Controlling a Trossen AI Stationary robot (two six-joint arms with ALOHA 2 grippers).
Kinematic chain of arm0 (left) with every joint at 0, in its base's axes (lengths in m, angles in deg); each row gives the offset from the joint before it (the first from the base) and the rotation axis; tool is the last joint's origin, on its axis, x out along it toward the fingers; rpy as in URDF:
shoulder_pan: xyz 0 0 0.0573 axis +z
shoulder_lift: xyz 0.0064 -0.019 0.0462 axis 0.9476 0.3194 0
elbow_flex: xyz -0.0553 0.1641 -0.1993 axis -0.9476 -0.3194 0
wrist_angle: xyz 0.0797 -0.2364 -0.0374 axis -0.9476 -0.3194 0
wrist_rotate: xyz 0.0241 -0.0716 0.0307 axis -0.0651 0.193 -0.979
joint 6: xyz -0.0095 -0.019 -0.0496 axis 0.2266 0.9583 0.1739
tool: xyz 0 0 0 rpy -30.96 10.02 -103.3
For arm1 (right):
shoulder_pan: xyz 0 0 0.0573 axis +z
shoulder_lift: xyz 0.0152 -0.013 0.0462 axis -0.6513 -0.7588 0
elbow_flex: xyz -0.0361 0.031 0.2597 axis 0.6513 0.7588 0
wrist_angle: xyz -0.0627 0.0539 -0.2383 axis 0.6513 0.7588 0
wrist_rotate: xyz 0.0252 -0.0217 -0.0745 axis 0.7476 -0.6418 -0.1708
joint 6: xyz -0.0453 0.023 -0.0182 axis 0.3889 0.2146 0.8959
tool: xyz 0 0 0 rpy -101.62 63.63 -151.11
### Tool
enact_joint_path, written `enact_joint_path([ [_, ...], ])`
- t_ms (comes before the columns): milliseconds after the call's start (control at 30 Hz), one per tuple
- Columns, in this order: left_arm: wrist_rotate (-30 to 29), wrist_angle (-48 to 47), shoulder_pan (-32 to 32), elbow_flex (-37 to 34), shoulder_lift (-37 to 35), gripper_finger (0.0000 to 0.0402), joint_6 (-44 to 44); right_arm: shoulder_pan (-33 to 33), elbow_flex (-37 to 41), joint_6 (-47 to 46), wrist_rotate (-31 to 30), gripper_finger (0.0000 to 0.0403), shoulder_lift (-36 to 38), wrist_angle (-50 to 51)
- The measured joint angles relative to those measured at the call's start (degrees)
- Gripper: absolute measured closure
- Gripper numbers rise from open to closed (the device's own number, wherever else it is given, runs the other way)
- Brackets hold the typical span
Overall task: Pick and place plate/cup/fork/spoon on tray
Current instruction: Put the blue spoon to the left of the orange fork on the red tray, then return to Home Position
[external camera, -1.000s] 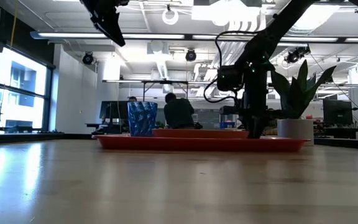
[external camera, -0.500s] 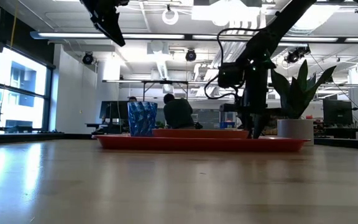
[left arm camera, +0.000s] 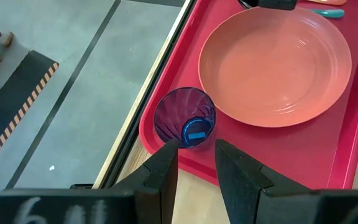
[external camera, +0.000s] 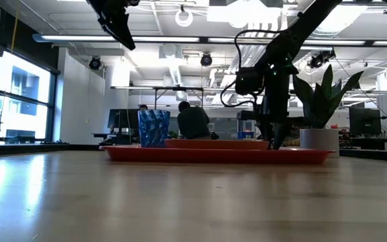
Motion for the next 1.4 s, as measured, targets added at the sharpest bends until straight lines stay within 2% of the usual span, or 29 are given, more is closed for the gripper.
enact_joint_path([
  [667, 0.1, 0.0, 0.0, 0.0, 0.0, 0.0304, 0.3, 0.0, -0.1, -0.5, -3.0, 0.0341, 6.2, 1.9],
  [933, 7.8, 0.8, -0.1, -0.4, -0.7, 0.0304, 5.2, 0.4, -0.1, 0.6, -3.3, 0.0341, 13.6, 0.8],
  [1133, 14.3, 10.6, -1.5, -8.2, -4.2, 0.0304, 11.0, 4.3, -0.1, 4.3, -5.6, 0.0341, 20.4, -7.5],
  [1400, 14.5, 26.7, -6.7, -23.1, -14.6, 0.0304, 17.0, 11.9, -0.1, 12.5, -10.6, 0.0341, 26.0, -18.4],
])
